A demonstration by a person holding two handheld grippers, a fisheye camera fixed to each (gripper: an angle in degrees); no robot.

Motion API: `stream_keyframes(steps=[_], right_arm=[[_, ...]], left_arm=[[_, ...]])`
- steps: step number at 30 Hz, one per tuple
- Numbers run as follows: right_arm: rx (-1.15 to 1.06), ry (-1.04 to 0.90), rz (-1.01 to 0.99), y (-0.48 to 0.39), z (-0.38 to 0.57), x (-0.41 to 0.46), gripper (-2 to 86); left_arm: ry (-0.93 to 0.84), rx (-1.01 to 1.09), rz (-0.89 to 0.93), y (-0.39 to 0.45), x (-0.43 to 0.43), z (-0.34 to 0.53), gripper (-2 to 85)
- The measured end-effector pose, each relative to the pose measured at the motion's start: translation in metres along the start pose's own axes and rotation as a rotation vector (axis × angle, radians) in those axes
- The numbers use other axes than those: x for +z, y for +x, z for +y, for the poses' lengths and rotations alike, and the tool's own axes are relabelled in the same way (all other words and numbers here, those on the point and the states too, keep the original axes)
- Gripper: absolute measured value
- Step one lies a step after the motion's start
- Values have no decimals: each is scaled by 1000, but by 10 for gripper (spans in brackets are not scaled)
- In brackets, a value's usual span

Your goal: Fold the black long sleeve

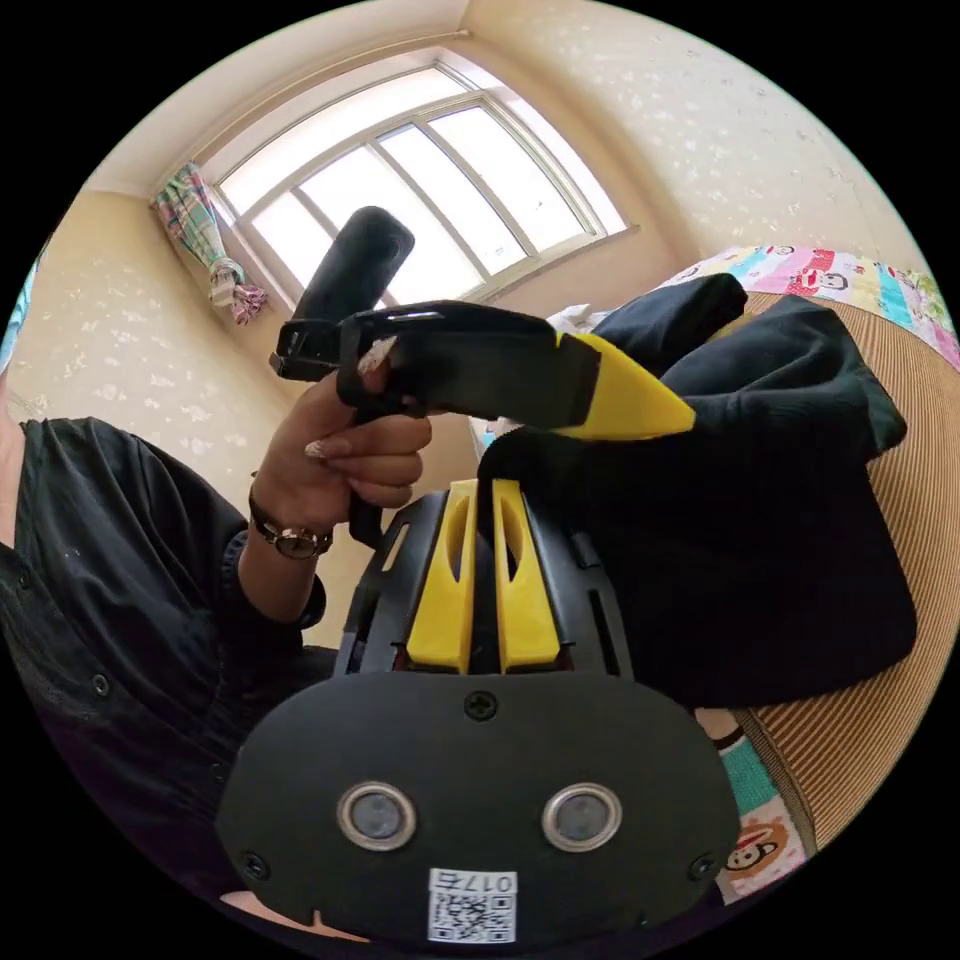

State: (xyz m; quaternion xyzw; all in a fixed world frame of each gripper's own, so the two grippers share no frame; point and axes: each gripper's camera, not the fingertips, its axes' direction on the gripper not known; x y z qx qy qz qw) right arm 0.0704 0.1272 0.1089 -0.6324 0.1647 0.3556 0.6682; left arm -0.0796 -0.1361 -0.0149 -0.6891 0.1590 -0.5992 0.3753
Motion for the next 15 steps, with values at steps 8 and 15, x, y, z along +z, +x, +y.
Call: stream_keyframes(steps=[8, 15], right_arm=[[-10, -9, -155, 20, 17, 22, 4], [40, 36, -222, 31, 75, -1, 18]], left_arm=[[-176, 201, -467, 49, 16, 24, 126], [-267, 259, -382, 22, -3, 40, 18]])
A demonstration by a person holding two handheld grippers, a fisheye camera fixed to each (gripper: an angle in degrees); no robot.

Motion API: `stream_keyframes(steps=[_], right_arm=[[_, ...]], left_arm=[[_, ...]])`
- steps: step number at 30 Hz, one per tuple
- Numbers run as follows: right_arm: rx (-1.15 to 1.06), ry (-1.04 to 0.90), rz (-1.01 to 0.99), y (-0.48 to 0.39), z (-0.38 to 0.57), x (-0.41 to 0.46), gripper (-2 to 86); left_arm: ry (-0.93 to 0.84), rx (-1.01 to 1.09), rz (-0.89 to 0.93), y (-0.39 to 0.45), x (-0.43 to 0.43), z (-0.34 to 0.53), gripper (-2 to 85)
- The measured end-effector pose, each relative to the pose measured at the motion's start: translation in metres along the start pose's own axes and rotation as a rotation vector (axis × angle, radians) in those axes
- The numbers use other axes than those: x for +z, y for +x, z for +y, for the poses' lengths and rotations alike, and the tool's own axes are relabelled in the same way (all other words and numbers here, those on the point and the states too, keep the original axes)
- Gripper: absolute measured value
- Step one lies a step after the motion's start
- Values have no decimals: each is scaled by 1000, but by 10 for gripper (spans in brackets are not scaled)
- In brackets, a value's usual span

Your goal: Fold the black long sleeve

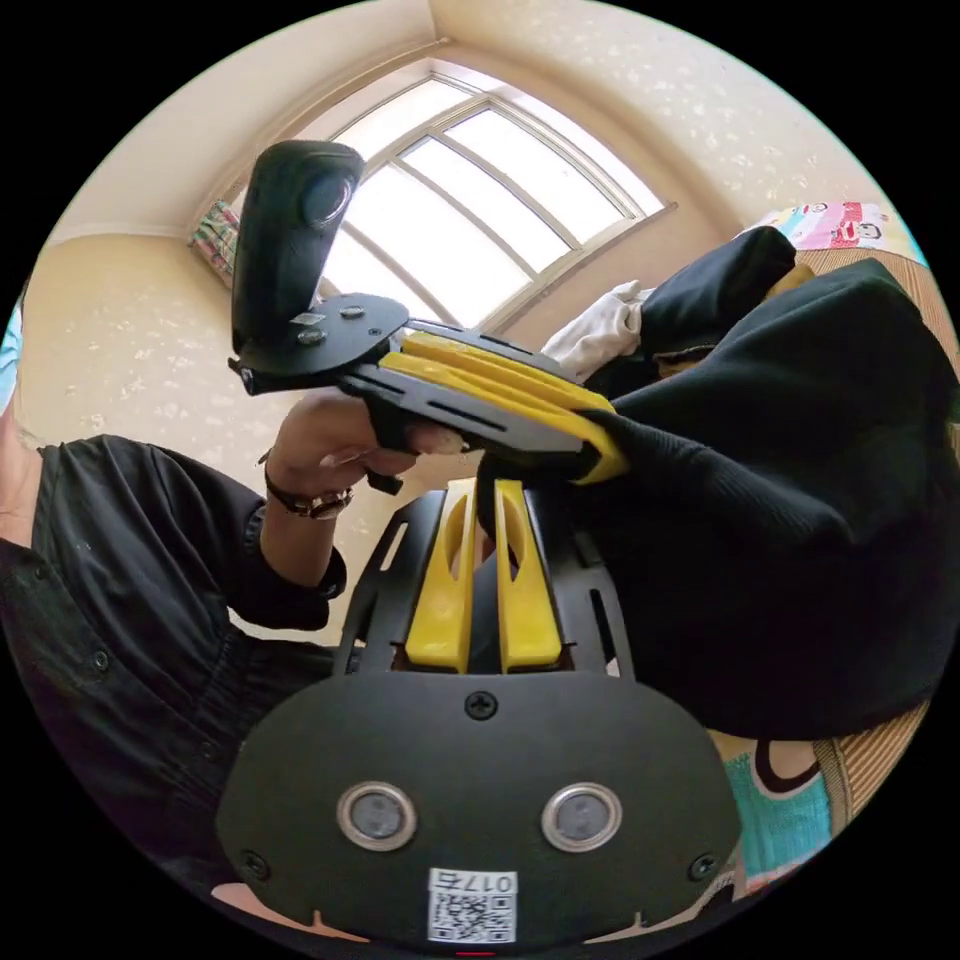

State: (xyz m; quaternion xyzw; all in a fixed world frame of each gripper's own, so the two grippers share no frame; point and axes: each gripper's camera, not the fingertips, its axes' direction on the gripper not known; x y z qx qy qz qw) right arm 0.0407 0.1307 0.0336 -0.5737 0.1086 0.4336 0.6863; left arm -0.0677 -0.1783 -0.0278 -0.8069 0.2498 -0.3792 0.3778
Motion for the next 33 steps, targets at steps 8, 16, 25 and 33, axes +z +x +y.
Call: stream_keyframes(steps=[8, 16, 25, 33], right_arm=[[-63, 240, 174, -24, 67, -158, 36], [-329, 242, 572, -72, 29, -136, 135], [-204, 683, 772, -190, -17, -184, 41], [-492, 793, 866, -387, -88, -213, 35]], left_arm=[[856, 124, 734, -113, -167, 107, 4], [973, 270, 900, -131, -242, 112, 0], [1118, 146, 726, -178, -308, 193, 0], [1410, -21, 278, -152, -373, 235, 2]])
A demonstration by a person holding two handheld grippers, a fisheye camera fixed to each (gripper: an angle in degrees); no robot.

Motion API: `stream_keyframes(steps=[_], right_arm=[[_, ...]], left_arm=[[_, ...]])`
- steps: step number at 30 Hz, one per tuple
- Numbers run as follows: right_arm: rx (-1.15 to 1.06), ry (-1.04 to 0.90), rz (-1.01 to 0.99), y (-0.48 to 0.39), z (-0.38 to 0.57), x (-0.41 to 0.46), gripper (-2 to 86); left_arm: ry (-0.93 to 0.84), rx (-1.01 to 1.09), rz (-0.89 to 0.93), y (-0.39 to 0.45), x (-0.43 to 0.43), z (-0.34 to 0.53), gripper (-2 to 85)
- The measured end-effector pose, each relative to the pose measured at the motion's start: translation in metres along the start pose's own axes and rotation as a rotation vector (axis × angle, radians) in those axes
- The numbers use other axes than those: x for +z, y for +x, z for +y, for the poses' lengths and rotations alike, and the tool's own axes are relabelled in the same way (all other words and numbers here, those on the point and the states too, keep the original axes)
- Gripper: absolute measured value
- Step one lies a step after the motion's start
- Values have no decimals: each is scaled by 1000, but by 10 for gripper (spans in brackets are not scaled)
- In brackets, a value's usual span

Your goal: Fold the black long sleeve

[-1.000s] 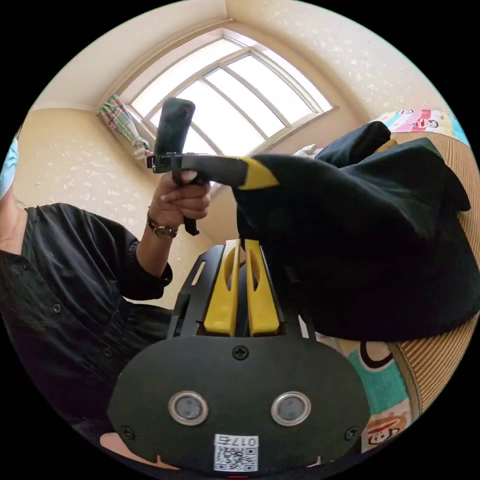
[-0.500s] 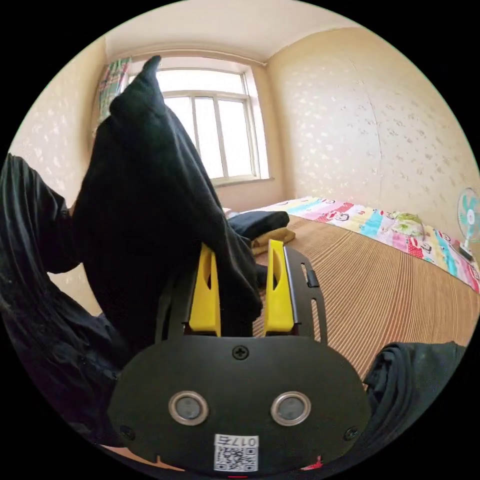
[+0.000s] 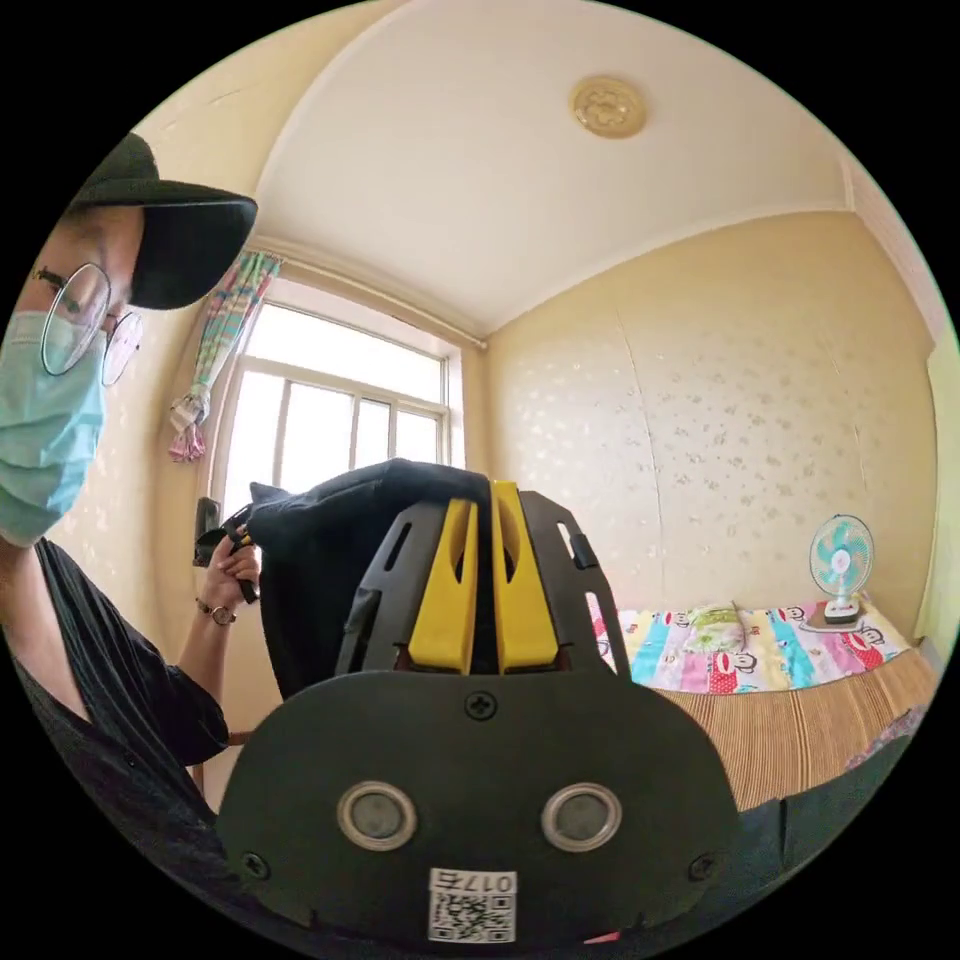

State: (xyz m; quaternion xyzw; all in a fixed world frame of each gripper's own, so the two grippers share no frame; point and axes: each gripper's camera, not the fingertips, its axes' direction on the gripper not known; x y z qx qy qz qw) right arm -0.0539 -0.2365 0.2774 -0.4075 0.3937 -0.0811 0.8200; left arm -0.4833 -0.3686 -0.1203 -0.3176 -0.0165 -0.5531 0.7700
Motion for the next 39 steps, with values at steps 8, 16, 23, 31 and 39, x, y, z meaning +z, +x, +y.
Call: stream_keyframes(steps=[8, 16, 23, 31, 39], right_arm=[[-73, -611, 245, 120, -31, 198, 25], [350, -925, 188, 279, 164, 327, 27], [206, -1161, 26, 155, 312, 303, 23], [360, -1341, 231, 67, 366, 215, 8], [392, -1353, 151, 65, 328, 195, 4]], left_arm=[[-427, -186, -28, -158, 260, -31, 20], [-916, -234, -242, -254, 477, 173, 79], [-1259, -203, -85, -176, 458, 367, 83], [-1279, -430, -148, -133, 369, 387, 44], [-630, -1077, -594, -250, 191, 353, 150]])
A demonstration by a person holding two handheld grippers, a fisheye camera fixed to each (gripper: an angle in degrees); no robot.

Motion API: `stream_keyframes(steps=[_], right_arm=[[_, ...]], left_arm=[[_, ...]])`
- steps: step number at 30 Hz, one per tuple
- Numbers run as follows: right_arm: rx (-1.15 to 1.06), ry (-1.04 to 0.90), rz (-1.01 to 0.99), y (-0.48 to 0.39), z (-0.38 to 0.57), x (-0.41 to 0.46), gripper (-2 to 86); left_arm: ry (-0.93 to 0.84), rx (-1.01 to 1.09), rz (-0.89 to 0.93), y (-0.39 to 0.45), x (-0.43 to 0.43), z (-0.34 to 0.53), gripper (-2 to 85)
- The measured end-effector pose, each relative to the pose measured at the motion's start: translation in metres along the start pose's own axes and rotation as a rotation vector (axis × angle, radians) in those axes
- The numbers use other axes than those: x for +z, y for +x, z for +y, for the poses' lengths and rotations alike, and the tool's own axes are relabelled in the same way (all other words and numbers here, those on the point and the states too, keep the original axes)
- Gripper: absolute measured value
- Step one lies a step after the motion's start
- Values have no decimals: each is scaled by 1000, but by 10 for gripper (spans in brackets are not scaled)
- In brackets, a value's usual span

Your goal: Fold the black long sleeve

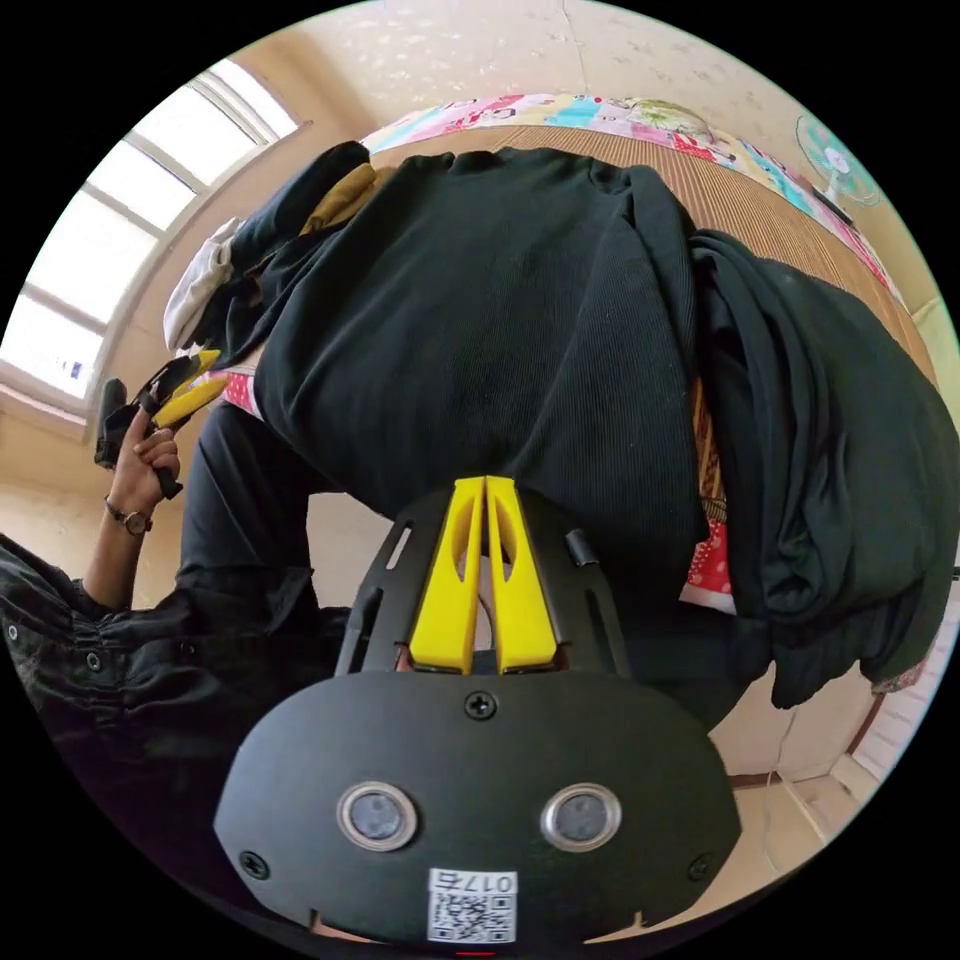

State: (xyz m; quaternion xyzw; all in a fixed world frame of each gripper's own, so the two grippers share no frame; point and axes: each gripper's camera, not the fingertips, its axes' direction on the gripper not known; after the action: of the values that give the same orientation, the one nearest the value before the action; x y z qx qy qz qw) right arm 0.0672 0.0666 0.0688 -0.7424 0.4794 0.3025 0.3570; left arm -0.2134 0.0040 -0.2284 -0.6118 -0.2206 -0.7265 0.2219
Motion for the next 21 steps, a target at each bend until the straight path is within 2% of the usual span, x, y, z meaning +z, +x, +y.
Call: stream_keyframes(steps=[4, 9, 12, 15, 18, 20, 21], right_arm=[[1, 20, -55, 3, -22, -7, 4], [-214, 169, -204, -28, -53, -24, 3], [-328, 198, -219, -50, -77, -28, 3], [-439, 196, -135, -73, -102, -18, 3], [-412, 152, -12, -84, -129, 23, 3], [-393, 44, -73, -92, -145, 62, 3], [-384, -46, -175, -103, -153, 89, 3]], left_arm=[[220, -236, -44, -56, -29, -34, 159], [249, -390, -34, -91, -16, -53, 95], [294, -311, -27, -93, -24, -41, 38], [416, -256, 66, -107, -59, -21, 16], [547, -180, 95, -116, -116, -9, 6], [608, -95, 131, -112, -148, -10, 4], [620, -22, 179, -105, -164, -15, 3]])
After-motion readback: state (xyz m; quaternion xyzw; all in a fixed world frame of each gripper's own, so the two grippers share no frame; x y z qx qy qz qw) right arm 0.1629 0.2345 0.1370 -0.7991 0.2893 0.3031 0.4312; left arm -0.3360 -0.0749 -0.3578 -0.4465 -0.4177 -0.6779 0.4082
